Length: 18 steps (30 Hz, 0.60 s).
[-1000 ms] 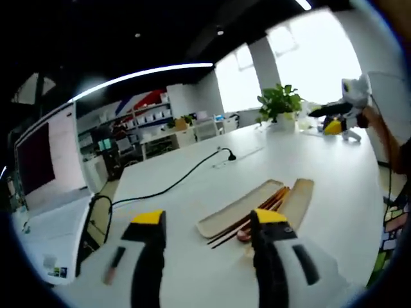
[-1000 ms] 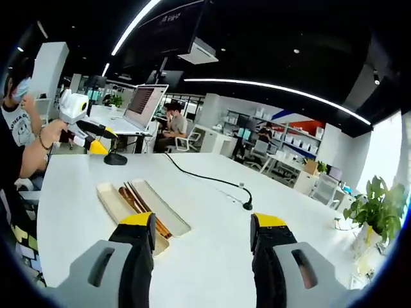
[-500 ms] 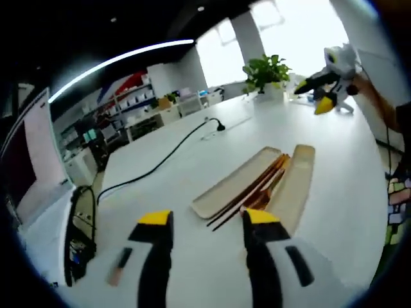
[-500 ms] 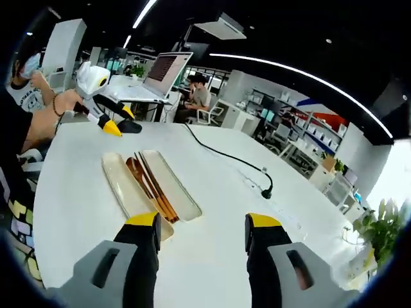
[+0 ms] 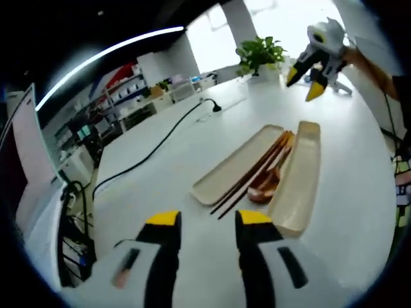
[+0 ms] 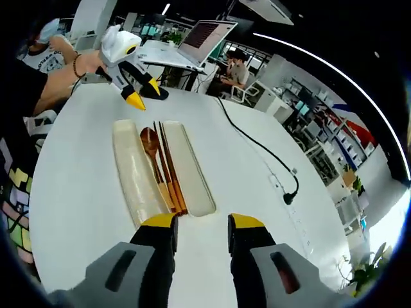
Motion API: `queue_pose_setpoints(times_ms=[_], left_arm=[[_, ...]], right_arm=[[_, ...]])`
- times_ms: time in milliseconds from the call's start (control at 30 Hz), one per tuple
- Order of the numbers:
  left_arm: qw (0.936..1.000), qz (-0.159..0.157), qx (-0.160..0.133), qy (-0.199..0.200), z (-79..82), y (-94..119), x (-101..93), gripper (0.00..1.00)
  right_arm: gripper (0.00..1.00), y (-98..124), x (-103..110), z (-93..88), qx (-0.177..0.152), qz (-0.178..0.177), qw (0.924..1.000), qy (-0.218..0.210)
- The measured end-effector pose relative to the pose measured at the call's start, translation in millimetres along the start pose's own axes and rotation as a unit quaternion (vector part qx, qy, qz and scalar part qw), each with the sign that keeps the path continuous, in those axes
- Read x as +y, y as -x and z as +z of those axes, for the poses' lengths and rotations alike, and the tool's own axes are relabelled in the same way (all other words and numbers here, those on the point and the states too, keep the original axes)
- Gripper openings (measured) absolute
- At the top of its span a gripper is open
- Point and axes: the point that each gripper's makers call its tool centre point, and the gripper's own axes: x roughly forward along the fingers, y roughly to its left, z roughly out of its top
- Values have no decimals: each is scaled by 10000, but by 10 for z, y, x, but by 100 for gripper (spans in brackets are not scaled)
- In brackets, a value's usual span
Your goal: Arrange the utensils inside the cutlery case until each visible utensil rests in its matching compartment.
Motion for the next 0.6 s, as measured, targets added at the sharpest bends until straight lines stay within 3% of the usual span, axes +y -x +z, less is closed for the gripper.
queue_pose_setpoints(times_ms=[133,267,367,600], left_arm=[[9997,-67,130,-170,-42,-38,-24,35],[9996,-75,222,-179,-102,-67,-7,35],[9995,-61,277,-130,-131,-74,15,34],[9995,-132,271,-56,-148,-123,1,29]], right_arm=[[29,-98,48,1,289,328,9989,195],[29,-211,79,43,504,588,9970,51],[21,-285,169,22,852,912,9922,-16],[22,-479,335,108,1017,1429,9842,234]])
